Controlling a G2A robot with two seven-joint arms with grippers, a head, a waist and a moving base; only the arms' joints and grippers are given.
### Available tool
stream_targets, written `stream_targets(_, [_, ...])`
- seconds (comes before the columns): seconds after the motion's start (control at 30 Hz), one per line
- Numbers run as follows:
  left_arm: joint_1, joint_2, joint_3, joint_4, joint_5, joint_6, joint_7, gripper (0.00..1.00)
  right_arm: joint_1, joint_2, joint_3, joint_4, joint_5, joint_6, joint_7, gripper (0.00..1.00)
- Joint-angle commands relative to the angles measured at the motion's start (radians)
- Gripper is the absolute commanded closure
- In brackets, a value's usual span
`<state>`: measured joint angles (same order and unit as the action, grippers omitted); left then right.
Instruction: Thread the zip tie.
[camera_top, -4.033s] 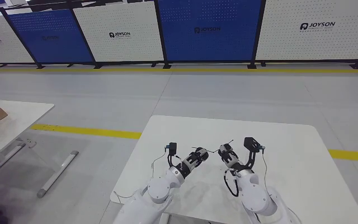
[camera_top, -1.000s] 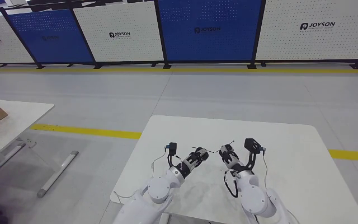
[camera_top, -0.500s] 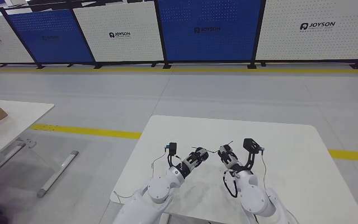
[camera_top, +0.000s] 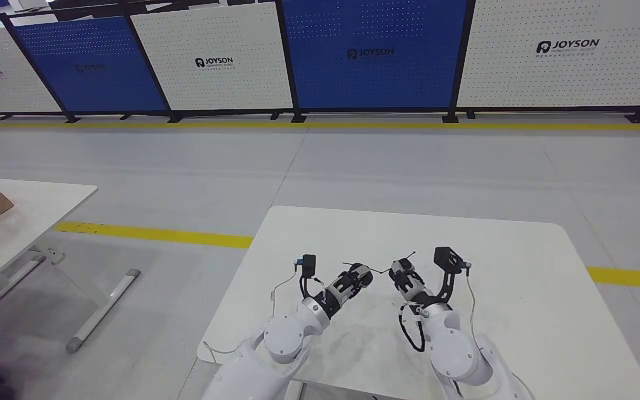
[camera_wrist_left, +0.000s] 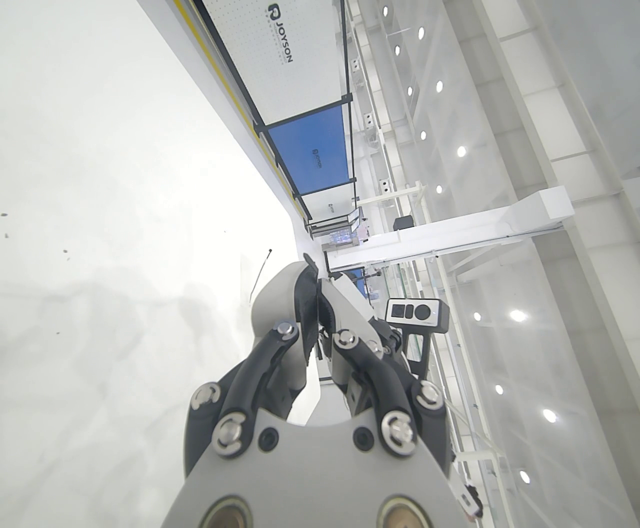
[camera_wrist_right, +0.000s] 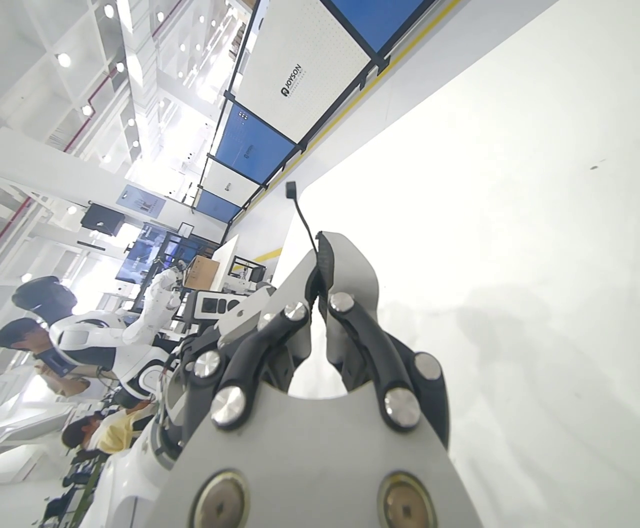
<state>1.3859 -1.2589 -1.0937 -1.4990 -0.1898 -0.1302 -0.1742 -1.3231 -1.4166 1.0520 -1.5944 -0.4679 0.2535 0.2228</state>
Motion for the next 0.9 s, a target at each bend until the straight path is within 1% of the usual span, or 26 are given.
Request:
stream_targets(0.0, [0.0, 0.0, 0.0, 0.0, 0.0, 0.0, 0.0, 1.0, 0.002, -0.001, -0.003, 0.005, 0.004, -0.004, 0.004, 1.0])
stream_targets(0.4, [0.0, 0.0, 0.0, 0.0, 0.0, 0.0, 0.0, 1.0, 0.022, -0.01, -0.025, 0.059, 0.031, -0.043, 0.011, 1.0])
stream_targets(0.87, [0.002, 0.0, 0.0, 0.001, 0.001, 0.006, 0.008, 1.0, 0.016, -0.01, -0.023, 0.057, 0.031, -0.05, 0.005, 1.0])
